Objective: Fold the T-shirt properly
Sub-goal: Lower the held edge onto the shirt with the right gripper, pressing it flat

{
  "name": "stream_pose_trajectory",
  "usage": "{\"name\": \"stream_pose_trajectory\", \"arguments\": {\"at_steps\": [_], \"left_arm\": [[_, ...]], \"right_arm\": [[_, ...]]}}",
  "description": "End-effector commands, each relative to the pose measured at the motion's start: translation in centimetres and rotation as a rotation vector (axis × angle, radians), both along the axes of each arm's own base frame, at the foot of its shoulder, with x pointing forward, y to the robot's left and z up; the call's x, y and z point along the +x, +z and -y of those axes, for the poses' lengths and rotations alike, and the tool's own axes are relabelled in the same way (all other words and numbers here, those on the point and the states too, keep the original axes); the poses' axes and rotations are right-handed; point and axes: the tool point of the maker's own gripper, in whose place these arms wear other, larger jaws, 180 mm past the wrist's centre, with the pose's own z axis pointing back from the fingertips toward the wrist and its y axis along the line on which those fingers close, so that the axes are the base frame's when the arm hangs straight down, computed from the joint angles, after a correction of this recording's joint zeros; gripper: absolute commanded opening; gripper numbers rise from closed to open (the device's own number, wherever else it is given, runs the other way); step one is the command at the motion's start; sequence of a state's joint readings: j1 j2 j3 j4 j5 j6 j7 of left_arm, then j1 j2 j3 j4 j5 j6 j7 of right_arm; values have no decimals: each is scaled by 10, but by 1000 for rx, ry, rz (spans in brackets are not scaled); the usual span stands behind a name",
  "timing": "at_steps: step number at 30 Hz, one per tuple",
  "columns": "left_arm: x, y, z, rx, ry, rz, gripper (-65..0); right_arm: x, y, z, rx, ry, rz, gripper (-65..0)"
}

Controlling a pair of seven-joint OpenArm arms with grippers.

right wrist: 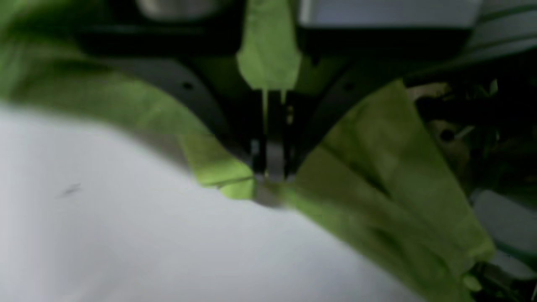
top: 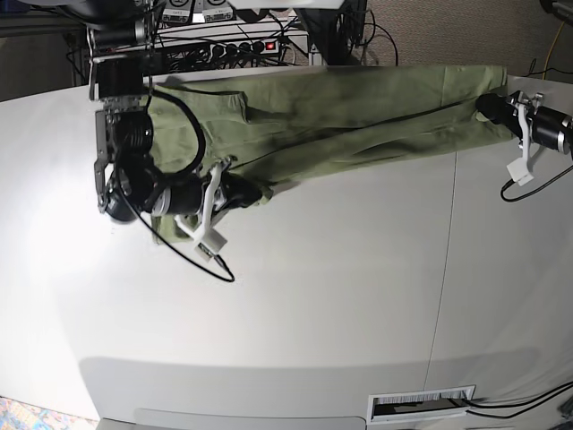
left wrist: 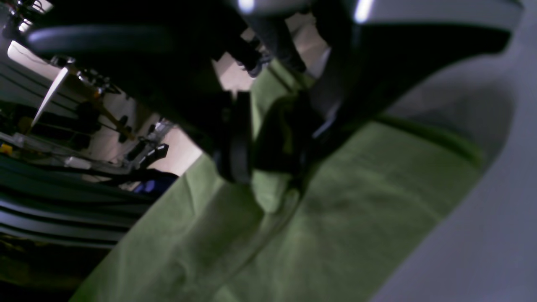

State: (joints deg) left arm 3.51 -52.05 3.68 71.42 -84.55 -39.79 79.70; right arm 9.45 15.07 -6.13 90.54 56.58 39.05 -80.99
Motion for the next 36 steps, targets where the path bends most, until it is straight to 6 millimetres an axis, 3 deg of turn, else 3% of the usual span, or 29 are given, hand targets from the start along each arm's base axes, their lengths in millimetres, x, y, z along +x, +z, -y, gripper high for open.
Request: {"name": "stream_pose_trajectory", "arguments": {"at_steps": [1,5,10,17,21,36], "left_arm": [[6,8,-8,16,-5,22,-478],[6,8,-7,15,-5,21,-478],[6,8,-7,15,-5,22,-478],[6,8,-7,15,-5,21,-478],[6,8,-7,15,-5,21,-478],[6,8,-7,15,-5,21,-478]], "right_arm": [[3,15,-4,31,10,52,-650],[-23,9,-4,10,35,46,-650],[-45,-2,18,-93,50,39,-650],[-28,9,69,-149,-90,83,-650],[-29,14,87,-144,-134,84,-650],[-68,-7,85,-120,-113,-23,-650]]}}
